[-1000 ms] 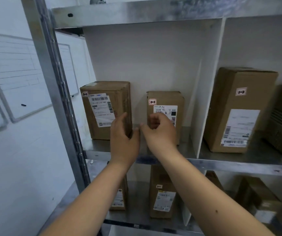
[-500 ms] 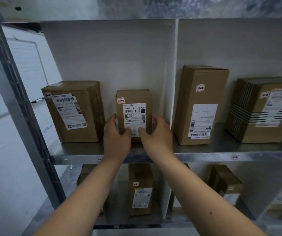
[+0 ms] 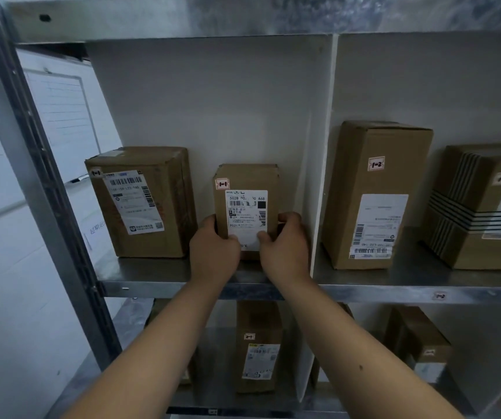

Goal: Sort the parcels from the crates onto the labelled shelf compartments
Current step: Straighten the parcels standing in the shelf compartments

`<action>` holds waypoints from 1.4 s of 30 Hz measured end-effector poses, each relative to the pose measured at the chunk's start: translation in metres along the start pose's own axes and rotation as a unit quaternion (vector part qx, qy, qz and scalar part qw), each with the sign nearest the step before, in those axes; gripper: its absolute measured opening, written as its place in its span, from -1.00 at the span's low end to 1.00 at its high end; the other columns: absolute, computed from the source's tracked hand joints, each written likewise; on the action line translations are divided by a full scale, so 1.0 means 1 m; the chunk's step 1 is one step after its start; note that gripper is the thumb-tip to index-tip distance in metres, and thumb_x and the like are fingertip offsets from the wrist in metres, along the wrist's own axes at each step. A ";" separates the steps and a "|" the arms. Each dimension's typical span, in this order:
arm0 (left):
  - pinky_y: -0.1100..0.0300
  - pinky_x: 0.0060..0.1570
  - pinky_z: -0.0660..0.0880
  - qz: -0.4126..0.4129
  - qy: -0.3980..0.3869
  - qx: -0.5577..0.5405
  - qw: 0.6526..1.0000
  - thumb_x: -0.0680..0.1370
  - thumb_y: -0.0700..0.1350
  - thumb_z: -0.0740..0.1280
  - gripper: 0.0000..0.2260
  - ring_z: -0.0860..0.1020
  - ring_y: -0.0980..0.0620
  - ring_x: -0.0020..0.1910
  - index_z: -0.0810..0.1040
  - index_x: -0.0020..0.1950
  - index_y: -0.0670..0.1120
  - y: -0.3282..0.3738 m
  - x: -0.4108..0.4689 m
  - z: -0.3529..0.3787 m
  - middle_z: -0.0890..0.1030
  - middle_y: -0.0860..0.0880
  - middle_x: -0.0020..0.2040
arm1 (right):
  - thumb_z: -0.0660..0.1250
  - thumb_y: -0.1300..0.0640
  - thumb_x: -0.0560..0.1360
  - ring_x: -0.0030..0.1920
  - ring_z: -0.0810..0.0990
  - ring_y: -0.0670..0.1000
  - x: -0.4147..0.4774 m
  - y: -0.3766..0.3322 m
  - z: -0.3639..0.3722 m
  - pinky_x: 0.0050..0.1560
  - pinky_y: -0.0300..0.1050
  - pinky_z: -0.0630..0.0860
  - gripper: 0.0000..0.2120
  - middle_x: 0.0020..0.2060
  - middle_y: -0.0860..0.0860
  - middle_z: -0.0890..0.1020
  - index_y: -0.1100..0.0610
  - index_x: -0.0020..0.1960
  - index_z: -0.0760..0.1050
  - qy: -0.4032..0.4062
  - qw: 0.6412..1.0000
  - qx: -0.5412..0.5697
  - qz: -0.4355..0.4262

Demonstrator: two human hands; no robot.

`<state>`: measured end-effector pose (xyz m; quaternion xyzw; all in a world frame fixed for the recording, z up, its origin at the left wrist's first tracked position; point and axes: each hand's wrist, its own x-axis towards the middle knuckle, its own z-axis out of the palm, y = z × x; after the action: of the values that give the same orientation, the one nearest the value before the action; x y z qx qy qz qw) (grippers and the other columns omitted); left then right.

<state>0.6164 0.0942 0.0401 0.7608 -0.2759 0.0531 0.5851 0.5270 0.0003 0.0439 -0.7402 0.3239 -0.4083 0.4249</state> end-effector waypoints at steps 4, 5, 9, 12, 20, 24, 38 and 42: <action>0.53 -0.27 0.36 -0.015 0.001 0.017 1.000 0.56 -0.31 0.36 -0.69 0.58 -0.07 0.33 0.57 0.29 -0.12 0.004 0.005 0.001 0.65 -0.08 0.30 | 0.43 0.21 0.58 0.25 0.59 0.05 0.011 0.002 0.005 0.07 -0.18 0.49 -0.58 0.22 0.03 0.60 0.06 0.36 0.35 0.003 1.000 -0.011 0.000; 0.53 -0.31 0.39 -0.018 0.001 0.018 1.000 0.56 -0.31 0.36 -0.69 0.58 -0.08 0.32 0.57 0.29 -0.13 0.004 0.007 0.002 0.65 -0.09 0.30 | 0.42 0.22 0.58 0.24 0.59 0.05 0.014 0.002 0.006 0.09 -0.14 0.52 -0.58 0.20 0.04 0.60 0.07 0.36 0.35 0.004 1.000 -0.012 0.001; 0.53 -0.34 0.39 -0.027 -0.001 0.011 1.000 0.54 -0.31 0.37 -0.69 0.60 -0.08 0.30 0.58 0.27 -0.12 0.007 0.013 0.005 0.66 -0.09 0.29 | 0.42 0.24 0.57 0.24 0.59 0.06 0.021 0.003 0.011 0.22 -0.01 0.58 -0.59 0.20 0.05 0.60 0.07 0.33 0.35 0.005 1.000 -0.010 0.004; 0.49 -0.22 0.39 -0.030 -0.006 -0.001 1.000 0.53 -0.29 0.38 -0.68 0.61 -0.09 0.29 0.58 0.28 -0.12 0.005 0.017 0.005 0.66 -0.08 0.29 | 0.41 0.25 0.58 0.27 0.58 0.06 0.023 0.003 0.013 0.21 -0.05 0.57 -0.59 0.24 0.05 0.60 0.06 0.34 0.34 0.003 1.000 0.007 0.012; 0.42 -0.05 0.43 -0.023 -0.036 -0.035 0.998 0.56 -0.28 0.40 -0.64 0.59 -0.04 0.33 0.58 0.34 -0.03 0.008 0.010 -0.002 0.66 -0.04 0.30 | 0.39 0.23 0.60 0.33 0.57 0.08 0.015 -0.004 0.008 0.16 -0.12 0.55 -0.53 0.30 0.05 0.57 0.04 0.43 0.31 -0.009 0.998 0.042 0.044; 0.31 0.07 0.48 -0.012 -0.041 -0.061 0.997 0.54 -0.24 0.45 -0.60 0.59 0.01 0.31 0.53 0.34 0.04 0.006 0.002 -0.002 0.66 0.03 0.29 | 0.42 0.18 0.58 0.37 0.56 0.08 -0.002 -0.007 0.006 0.15 -0.17 0.53 -0.41 0.38 0.04 0.54 0.01 0.52 0.24 0.000 0.998 0.052 0.036; 0.13 0.22 0.58 0.042 -0.035 -0.139 0.989 0.57 -0.09 0.48 -0.61 0.58 0.17 0.22 0.50 0.35 0.16 0.023 -0.059 -0.022 0.56 0.09 0.30 | 0.47 0.08 0.57 0.14 0.62 -0.15 -0.076 -0.037 -0.034 0.10 -0.22 0.58 -0.73 0.10 -0.13 0.66 -0.04 0.25 0.56 -0.005 0.992 0.124 0.023; 0.34 0.06 0.53 0.051 -0.046 -0.149 0.986 0.58 -0.17 0.47 -0.63 0.59 0.20 0.14 0.54 0.36 0.05 0.042 -0.081 -0.017 0.59 0.11 0.20 | 0.48 0.09 0.56 0.04 0.60 -0.22 -0.084 -0.034 -0.063 -0.01 -0.33 0.53 -0.80 -0.01 -0.17 0.64 -0.11 0.12 0.54 -0.014 0.990 0.139 0.015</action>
<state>0.5320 0.1316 0.0492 0.6517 -0.3457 0.0066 0.6751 0.4379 0.0616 0.0660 -0.6746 0.2696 -0.4323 0.5342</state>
